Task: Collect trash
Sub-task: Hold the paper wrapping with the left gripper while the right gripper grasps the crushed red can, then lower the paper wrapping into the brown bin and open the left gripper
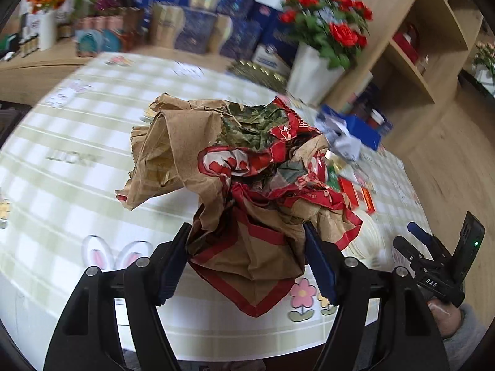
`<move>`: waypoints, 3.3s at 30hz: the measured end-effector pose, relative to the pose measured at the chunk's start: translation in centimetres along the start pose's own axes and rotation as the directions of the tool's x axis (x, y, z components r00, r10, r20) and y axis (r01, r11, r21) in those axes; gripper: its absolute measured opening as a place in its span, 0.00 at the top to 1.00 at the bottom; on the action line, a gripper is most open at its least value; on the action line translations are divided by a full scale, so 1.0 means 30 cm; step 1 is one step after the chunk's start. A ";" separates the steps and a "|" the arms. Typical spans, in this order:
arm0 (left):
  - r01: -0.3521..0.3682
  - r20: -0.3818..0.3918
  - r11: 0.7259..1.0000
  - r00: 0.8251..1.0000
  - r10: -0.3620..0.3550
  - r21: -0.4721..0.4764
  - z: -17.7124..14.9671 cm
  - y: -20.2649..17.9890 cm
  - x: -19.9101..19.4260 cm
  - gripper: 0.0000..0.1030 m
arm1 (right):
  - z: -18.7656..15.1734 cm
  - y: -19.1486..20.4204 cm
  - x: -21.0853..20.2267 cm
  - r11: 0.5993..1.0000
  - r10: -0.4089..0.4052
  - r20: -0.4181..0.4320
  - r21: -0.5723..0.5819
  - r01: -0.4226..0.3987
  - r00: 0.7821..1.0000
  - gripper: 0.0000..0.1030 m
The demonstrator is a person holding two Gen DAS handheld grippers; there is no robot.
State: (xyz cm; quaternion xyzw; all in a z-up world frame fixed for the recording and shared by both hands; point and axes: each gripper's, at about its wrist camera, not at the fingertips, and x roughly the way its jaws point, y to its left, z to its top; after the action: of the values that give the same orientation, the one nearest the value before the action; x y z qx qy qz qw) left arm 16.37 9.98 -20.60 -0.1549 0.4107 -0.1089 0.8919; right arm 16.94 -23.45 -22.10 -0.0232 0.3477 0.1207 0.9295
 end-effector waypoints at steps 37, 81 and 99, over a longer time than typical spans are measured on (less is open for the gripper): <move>-0.015 0.093 0.989 0.995 0.029 -0.150 -0.076 0.230 -0.106 0.32 | 0.280 0.374 0.534 0.950 0.216 -0.225 0.272 -0.152 0.950 0.63; 0.244 -0.332 0.953 0.927 -0.176 0.177 -0.612 -0.353 -0.156 0.31 | -0.174 0.049 -0.646 0.944 0.098 0.306 0.273 -0.186 0.947 0.65; 0.244 -0.448 0.947 0.885 -0.130 0.207 -0.649 -0.379 0.042 0.28 | -0.209 -0.001 -0.580 0.928 0.100 0.286 0.318 -0.193 0.953 0.65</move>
State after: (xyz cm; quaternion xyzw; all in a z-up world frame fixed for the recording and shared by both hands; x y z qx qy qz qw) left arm 1.51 -4.62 -29.28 -0.0492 0.5619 -0.2787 0.7773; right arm 0.24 -27.91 -15.49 0.1814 0.2369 0.1300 0.9455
